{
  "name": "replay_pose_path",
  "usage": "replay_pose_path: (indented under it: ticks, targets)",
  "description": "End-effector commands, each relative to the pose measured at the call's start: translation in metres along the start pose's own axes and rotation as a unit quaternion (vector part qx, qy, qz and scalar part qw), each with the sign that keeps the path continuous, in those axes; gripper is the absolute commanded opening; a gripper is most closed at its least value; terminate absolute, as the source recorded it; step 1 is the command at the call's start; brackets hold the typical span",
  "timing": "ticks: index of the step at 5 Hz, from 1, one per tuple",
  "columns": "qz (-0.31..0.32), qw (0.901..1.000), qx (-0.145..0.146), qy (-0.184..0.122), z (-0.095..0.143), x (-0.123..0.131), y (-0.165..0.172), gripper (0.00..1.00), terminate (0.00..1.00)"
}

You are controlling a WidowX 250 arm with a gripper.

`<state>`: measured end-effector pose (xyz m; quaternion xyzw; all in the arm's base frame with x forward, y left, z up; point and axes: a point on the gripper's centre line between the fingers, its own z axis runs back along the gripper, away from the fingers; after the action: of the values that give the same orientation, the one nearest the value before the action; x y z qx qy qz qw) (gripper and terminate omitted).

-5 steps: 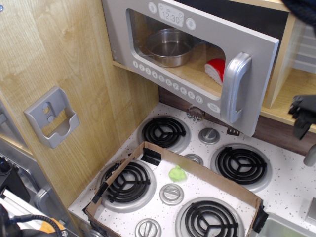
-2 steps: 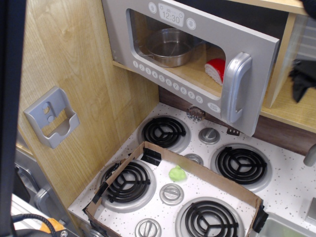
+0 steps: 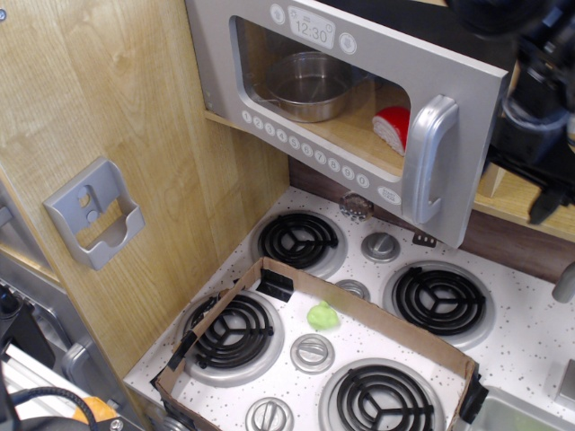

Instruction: Open microwave

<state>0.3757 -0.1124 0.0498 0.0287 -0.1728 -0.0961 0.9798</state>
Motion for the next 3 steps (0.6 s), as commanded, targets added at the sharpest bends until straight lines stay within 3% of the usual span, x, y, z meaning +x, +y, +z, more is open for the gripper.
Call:
replay_pose_path:
  ticks: [1,3]
  targets:
    - [0.003,0.9998,0.019,0.003,0.035,-0.011,0.021,1.00,0.00]
    - [0.095,0.9940,0.042,0.035,0.043,-0.075,0.039,1.00,0.00]
